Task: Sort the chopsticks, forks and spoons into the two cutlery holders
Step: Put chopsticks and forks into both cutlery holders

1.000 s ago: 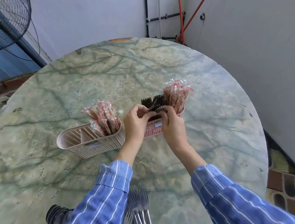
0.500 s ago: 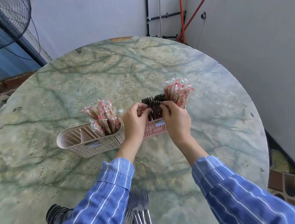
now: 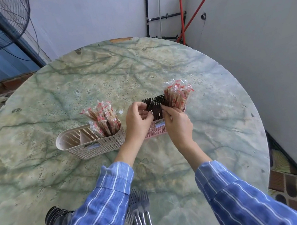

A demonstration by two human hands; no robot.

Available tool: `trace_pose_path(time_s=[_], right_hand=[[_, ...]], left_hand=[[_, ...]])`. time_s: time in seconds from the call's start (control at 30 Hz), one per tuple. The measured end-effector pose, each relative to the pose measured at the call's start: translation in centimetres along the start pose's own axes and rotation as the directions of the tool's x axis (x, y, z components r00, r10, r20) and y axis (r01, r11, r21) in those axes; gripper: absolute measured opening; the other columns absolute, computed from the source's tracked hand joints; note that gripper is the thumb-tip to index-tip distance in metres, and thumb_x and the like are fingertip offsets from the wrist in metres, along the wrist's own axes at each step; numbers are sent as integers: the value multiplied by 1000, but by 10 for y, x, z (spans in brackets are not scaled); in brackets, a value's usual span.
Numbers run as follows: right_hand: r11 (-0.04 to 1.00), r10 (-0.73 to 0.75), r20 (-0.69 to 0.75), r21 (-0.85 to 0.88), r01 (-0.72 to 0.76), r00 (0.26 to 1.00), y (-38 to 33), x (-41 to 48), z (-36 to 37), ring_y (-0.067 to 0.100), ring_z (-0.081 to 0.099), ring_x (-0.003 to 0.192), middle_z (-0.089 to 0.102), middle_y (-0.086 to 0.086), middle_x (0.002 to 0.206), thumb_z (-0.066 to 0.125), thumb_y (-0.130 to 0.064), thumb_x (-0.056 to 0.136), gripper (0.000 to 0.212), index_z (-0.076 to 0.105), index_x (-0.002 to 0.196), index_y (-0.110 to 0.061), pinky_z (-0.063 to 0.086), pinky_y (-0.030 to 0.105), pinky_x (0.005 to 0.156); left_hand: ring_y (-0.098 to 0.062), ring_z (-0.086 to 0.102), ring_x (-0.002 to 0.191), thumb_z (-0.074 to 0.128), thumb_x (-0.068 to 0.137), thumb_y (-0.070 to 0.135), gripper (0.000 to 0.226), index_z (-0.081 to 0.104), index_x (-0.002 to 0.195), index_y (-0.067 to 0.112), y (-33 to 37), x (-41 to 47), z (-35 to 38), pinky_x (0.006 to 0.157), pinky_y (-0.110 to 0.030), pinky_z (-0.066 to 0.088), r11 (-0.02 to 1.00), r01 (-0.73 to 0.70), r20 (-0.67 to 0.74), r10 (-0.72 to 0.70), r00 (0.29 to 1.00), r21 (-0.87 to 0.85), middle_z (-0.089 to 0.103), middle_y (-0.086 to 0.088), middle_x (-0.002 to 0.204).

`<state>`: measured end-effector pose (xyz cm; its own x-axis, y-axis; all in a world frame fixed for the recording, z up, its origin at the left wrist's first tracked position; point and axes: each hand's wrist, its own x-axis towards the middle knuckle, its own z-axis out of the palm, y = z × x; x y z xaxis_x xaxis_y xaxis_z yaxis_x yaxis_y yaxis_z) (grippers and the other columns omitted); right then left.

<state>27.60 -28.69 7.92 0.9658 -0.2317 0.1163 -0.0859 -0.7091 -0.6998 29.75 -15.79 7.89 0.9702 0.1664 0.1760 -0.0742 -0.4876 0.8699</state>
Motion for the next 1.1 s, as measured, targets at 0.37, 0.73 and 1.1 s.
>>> trace_pose_path(time_s=[0.37, 0.73, 1.1], right_hand=[[998, 49, 59, -29, -47, 997, -1, 0, 1, 22, 61, 107, 65, -6, 121, 44, -28, 100, 33, 59, 129, -35, 48, 34, 76], [998, 38, 73, 37, -41, 997, -3, 7, 5, 32, 63, 83, 70, 1, 90, 44, -35, 99, 12, 54, 106, -31, 52, 43, 69], [994, 101, 25, -50, -100, 995, -1, 11, -2, 30, 64, 89, 71, 6, 96, 49, -32, 97, 23, 68, 110, -25, 47, 35, 71]], left_hand=[[-10, 56, 75, 75, 81, 17, 18, 64, 90, 7, -1, 4, 3, 66, -2, 38, 994, -46, -43, 51, 998, 101, 61, 4, 82], [-4, 57, 79, 64, 89, 8, 7, 66, 95, 8, -4, 2, -2, 73, -7, 41, 983, -156, 29, 154, 988, 96, 66, 4, 90], [-10, 56, 67, 76, 81, 18, 22, 62, 93, 8, -3, 9, -6, 58, -5, 38, 992, 22, -52, -16, 999, 127, 63, 2, 82]])
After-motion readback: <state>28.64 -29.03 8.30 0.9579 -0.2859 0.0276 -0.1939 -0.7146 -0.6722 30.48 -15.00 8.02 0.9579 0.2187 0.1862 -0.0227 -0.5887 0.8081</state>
